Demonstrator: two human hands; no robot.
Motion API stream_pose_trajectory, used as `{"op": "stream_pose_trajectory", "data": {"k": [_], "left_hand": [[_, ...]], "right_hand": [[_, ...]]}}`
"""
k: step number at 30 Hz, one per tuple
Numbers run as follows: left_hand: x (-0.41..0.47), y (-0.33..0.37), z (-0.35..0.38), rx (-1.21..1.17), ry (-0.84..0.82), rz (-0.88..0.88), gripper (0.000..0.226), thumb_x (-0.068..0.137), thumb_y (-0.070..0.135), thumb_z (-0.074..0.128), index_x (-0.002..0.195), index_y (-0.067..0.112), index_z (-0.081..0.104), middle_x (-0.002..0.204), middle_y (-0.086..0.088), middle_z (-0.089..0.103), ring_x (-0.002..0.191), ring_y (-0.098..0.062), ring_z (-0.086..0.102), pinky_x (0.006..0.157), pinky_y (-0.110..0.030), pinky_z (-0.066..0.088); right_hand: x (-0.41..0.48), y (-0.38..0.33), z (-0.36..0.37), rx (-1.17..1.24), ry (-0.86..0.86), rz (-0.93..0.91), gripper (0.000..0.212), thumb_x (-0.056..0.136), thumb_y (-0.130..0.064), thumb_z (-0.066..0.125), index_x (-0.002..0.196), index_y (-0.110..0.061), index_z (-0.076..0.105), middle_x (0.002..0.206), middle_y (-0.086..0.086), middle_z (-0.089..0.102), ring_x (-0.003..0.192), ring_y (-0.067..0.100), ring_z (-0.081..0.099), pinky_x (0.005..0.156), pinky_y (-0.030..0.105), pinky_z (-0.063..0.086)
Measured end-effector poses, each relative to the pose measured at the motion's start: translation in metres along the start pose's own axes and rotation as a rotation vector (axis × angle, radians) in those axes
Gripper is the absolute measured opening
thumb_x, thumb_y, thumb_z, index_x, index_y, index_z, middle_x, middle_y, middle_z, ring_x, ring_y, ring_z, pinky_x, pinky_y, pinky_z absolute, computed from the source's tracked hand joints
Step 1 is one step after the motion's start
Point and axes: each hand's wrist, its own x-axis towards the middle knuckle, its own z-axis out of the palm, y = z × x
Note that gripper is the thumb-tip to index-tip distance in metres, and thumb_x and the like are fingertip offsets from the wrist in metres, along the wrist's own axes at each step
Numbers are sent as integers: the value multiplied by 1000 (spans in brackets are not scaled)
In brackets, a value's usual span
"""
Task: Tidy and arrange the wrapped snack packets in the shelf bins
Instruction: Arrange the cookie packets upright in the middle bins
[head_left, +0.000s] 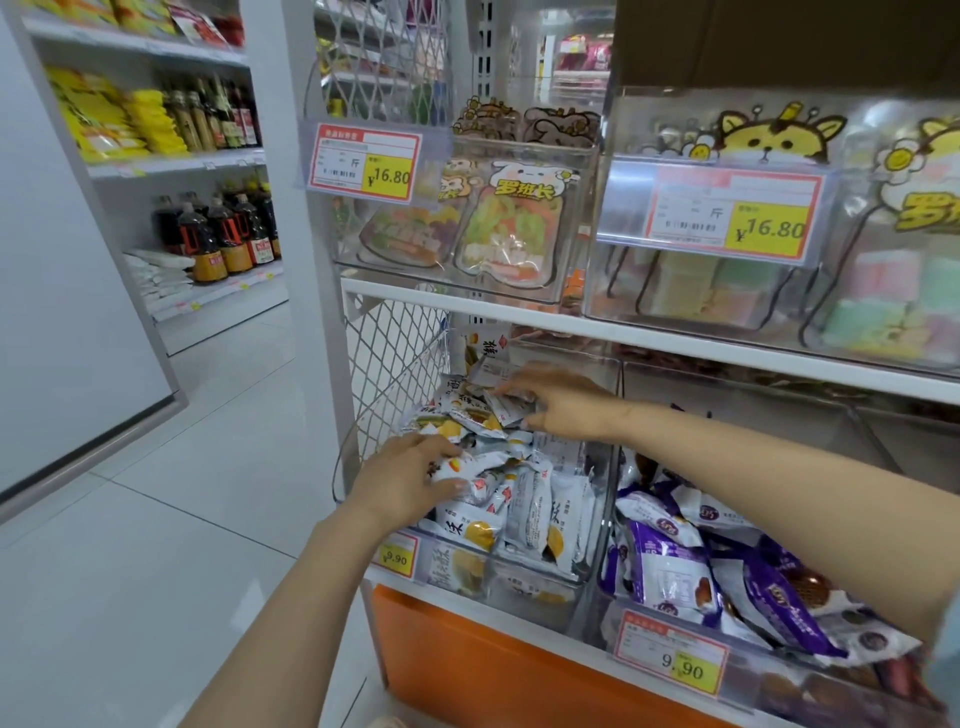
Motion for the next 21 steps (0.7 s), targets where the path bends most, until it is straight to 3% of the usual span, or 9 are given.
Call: {"op": "stream_pose_trajectory", "data": {"k": [6, 9, 12, 14, 16, 21], "left_hand": [[-10, -1, -2, 36, -110, 70, 39, 91, 42, 54, 129, 37, 49, 137, 7, 49, 125, -15, 42, 104, -35, 35], [-11, -4, -3, -52, -114, 76, 36, 91, 36, 56, 127, 37, 51, 137, 8, 49, 123, -15, 44, 103, -35, 36], [-12, -7, -2, -161, -25, 59, 35, 89, 28, 61, 123, 31, 55, 134, 4, 50, 121, -16, 43, 99, -27, 37], [-12, -9, -2, -149, 42, 47, 38, 89, 26, 61, 126, 26, 53, 137, 2, 45, 126, -17, 37, 99, -22, 32], [-13, -12, -3, -110, 73, 7, 43, 89, 31, 61, 130, 26, 50, 140, -1, 41, 131, -19, 32, 103, -23, 28], [-18, -10, -5, -67, -60, -67, 70, 80, 50, 65, 141, 33, 35, 148, -4, 31, 136, -25, 23, 110, -34, 25]], "right_hand": [[43, -26, 18, -258, -88, -178, 64, 87, -12, 58, 142, -37, 36, 151, -3, 30, 138, 21, 23, 110, 36, 23], [56, -20, 25, -406, -107, -176, 53, 88, -31, 61, 135, -42, 40, 148, -5, 37, 136, 23, 30, 111, 43, 22], [55, -10, 10, -334, -34, -182, 31, 87, -30, 63, 117, -33, 53, 122, -8, 58, 111, 15, 53, 101, 38, 41], [51, -2, -2, -256, -11, -164, 26, 90, -24, 58, 114, -31, 54, 114, -7, 61, 99, 12, 57, 88, 33, 49], [48, 7, -10, -245, 23, -150, 22, 88, -26, 58, 109, -31, 55, 107, -7, 60, 91, 12, 56, 80, 32, 49], [43, 24, -15, -99, 46, -106, 22, 86, -23, 67, 107, -22, 63, 109, -2, 62, 96, 15, 57, 84, 31, 46]]}}
